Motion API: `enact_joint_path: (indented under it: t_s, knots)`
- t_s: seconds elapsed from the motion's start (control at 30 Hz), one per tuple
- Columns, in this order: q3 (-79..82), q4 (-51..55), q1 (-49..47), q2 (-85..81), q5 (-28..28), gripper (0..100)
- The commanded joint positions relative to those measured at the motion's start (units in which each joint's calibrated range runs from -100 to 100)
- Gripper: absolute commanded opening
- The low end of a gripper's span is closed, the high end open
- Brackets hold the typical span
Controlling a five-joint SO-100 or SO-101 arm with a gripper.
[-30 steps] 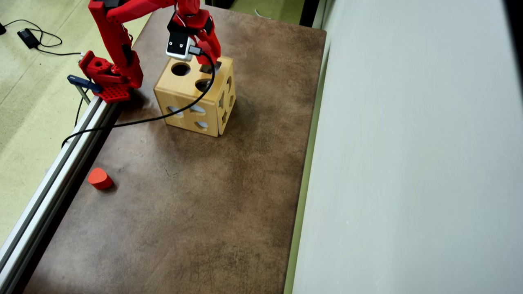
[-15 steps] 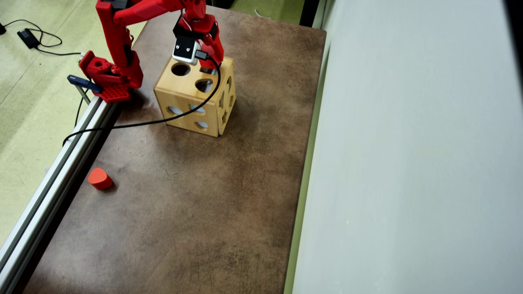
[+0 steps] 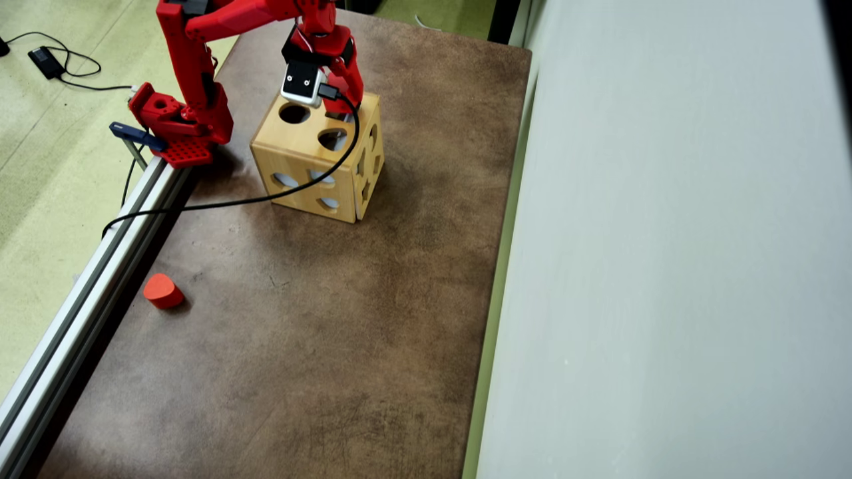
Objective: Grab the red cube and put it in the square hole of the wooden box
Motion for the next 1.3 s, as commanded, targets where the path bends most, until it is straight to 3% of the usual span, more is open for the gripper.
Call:
enact_joint_path:
  t_s: [0.0, 0.37, 0.67, 1.07, 1.27]
  knots:
    - [-0.3, 0.6, 0.4, -0.9, 0.1, 2]
    - [-0.3, 0.6, 0.4, -1.6, 0.2, 3]
    - [-0.2, 0.7, 0.2, -1.7, 0.3, 26]
    - [-1.2, 0.6, -0.4, -5.4, 0.5, 27]
    - [-1.1, 0.3, -0.6, -25.2, 0.5, 27]
